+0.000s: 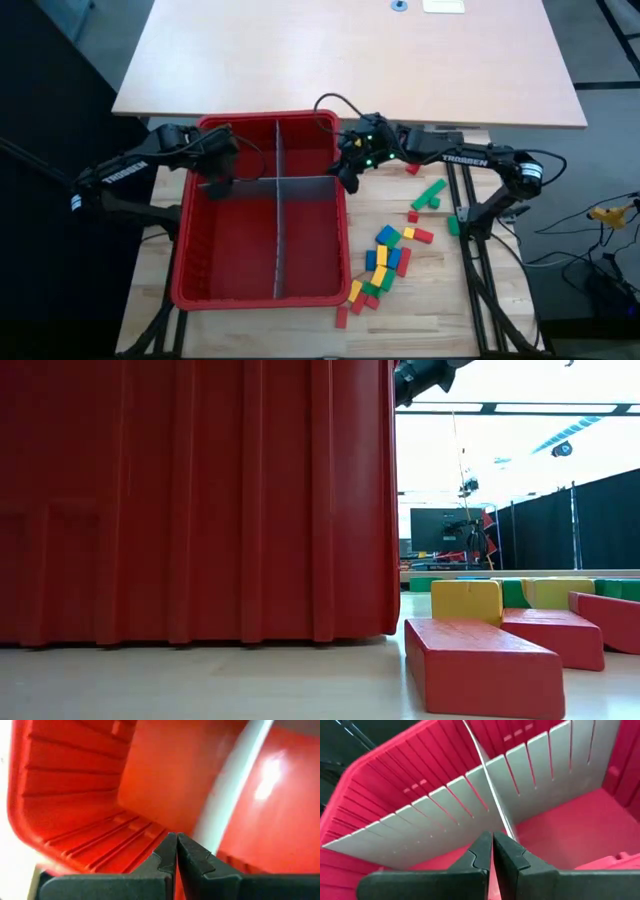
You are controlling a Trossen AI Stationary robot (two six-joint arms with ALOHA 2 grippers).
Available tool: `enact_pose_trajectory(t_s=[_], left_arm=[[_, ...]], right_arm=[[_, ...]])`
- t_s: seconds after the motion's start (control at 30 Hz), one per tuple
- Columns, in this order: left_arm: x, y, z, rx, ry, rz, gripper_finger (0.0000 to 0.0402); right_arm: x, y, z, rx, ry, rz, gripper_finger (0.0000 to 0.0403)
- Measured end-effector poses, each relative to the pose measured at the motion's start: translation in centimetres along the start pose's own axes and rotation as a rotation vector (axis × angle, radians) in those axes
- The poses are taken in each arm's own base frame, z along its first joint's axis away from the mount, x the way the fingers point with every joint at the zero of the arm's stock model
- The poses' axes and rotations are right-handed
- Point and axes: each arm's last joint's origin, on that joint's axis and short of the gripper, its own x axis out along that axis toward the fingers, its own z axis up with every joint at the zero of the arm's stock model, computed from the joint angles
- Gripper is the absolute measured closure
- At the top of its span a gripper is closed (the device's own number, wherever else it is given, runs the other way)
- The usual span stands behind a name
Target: Sort blocks
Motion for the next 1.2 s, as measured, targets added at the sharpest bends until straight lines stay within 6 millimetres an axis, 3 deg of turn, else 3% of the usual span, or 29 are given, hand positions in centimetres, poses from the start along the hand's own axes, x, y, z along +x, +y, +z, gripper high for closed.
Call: enact_pose_trajectory(t_s=[0.2, 0.57, 1.2], left_arm=[[0.2, -0.1, 0.2, -0.002, -0.007, -0.026, 0.0402], [0.5, -0.2, 0.5, -0.008, -0.027, -0.036, 0.0402], [0.6, -0.3, 0.8, -0.011, -0.045, -0.044, 0.0402]], right_arm=[[1.8, 0.3, -0.8, 0.008, 0.043, 0.017, 0.0403], [3.3, -0.1, -1.4, 0.021, 0.076, 0.015, 0.0403], [3.7, -0.2, -0.9, 0.045, 0.019, 0.028, 0.0403]])
